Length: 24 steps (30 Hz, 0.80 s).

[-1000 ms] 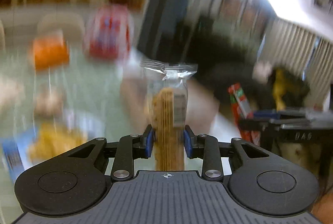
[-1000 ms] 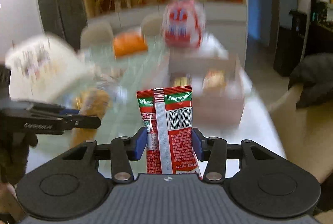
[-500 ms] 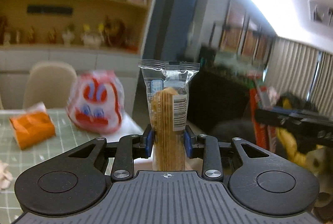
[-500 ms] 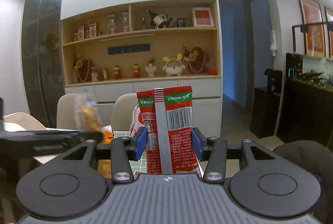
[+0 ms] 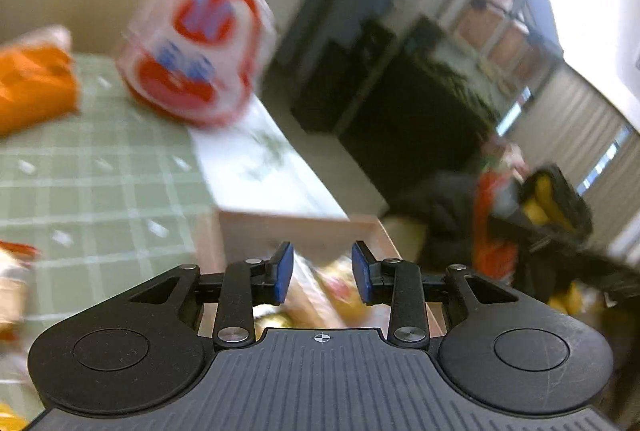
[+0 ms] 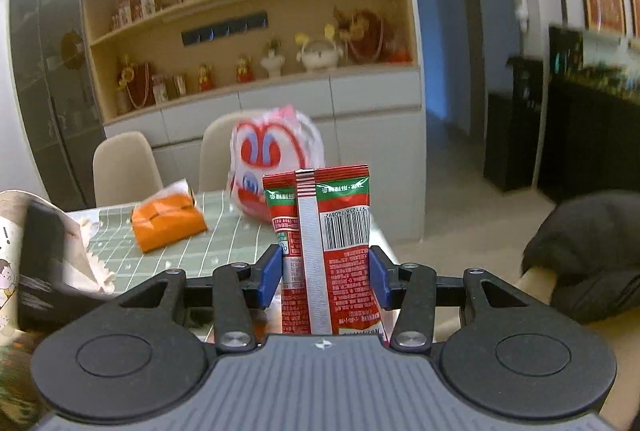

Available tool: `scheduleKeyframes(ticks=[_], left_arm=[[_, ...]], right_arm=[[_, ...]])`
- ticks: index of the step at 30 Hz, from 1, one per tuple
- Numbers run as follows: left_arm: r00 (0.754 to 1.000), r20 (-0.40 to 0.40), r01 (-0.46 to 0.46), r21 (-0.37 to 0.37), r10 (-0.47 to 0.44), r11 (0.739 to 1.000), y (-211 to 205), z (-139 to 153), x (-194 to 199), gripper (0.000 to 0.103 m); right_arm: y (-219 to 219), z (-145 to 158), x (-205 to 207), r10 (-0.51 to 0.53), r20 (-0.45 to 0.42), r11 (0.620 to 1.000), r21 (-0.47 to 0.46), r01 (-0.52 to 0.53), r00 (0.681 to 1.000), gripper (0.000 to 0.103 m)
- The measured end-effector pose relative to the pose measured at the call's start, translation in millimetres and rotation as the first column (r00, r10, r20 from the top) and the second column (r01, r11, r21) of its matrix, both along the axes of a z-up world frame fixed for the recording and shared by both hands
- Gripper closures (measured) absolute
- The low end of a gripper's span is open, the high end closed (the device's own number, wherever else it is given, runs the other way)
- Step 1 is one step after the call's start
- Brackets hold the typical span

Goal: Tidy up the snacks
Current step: 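Drop the wafer stick into the pink box with left while right drops the red packets in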

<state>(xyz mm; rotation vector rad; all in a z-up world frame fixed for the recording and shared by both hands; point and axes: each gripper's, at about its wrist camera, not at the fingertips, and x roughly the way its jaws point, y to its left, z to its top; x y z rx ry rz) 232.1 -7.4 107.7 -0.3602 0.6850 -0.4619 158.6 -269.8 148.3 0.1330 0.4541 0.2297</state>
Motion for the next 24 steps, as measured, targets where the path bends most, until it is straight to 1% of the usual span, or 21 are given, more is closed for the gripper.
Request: scheduleKeyframes(ticks=[2, 4, 6, 7, 9, 11, 13, 15, 16, 18, 19, 21, 24], left_arm=[[0.999, 0.025, -0.023, -0.02, 0.023, 1.0, 18.7, 7.2, -13.5, 0.067], [0.999, 0.032, -0.034, -0.022, 0.035, 0.999, 38.7, 8.5, -31.6, 0.067], [0.998, 0.02, -0.056, -0.007, 0.056, 0.998, 58.7, 3.8, -55.9, 0.067], [0.997, 0.012, -0.072, 0.0, 0.072, 0.997, 70.5, -0.4, -69.8, 0.067], [0.994, -0.007, -0.112, 0.006, 0.112, 0.994, 93.4, -10.8, -94.7, 0.067], [0.986, -0.029, -0.165, 0.002, 0.165, 0.986, 118.5, -19.7, -110.7, 0.067], [0.97, -0.051, -0.238, -0.009, 0.237, 0.971, 147.2, -27.2, -124.2, 0.067], [0.948, -0.075, -0.311, -0.025, 0.309, 0.95, 171.9, -36.8, -135.0, 0.067], [0.94, -0.084, -0.333, -0.034, 0.329, 0.942, 181.0, -41.2, -137.0, 0.067], [0.928, -0.11, -0.361, -0.037, 0.356, 0.932, 195.5, -50.5, -142.3, 0.067], [0.924, -0.117, -0.369, -0.024, 0.364, 0.929, 201.7, -53.5, -144.2, 0.067], [0.922, -0.105, -0.374, 0.009, 0.372, 0.928, 207.4, -56.2, -148.1, 0.067], [0.928, -0.071, -0.363, 0.042, 0.365, 0.931, 211.5, -52.5, -155.6, 0.067]], right_arm=[[10.4, -12.9, 14.9, 0.008, -0.052, 1.0, 0.014, -0.008, 0.999, 0.057], [20.8, -29.3, 32.3, 0.003, -0.127, 1.0, 0.018, -0.001, 0.992, 0.055], [29.8, -49.3, 49.6, 0.009, -0.232, 1.0, 0.01, -0.007, 0.973, 0.05], [31.1, -56.1, 55.1, 0.015, -0.269, 1.0, 0.012, -0.012, 0.963, 0.05], [25.1, -66.4, 59.9, -0.007, -0.315, 0.999, 0.037, 0.02, 0.949, 0.047], [19.3, -68.4, 54.5, -0.033, -0.309, 0.998, 0.039, 0.047, 0.95, 0.042], [24.3, -63.8, 43.4, -0.062, -0.281, 0.998, 0.005, 0.066, 0.958, 0.041], [40.3, -56.4, 32.6, -0.059, -0.253, 0.998, -0.042, 0.05, 0.966, 0.038], [51.2, -52.4, 25.7, -0.041, -0.238, 0.998, -0.062, 0.027, 0.97, 0.036], [80.1, -44.9, 13.8, 0.022, -0.213, 0.995, -0.095, -0.043, 0.977, 0.028], [98.4, -43.2, 8.1, 0.062, -0.208, 0.991, -0.105, -0.085, 0.976, 0.027], [137.8, -45.3, -3.8, 0.154, -0.21, 0.974, -0.131, -0.183, 0.966, 0.026], [190.5, -51.2, -12.5, 0.257, -0.222, 0.944, -0.152, -0.294, 0.941, 0.026]])
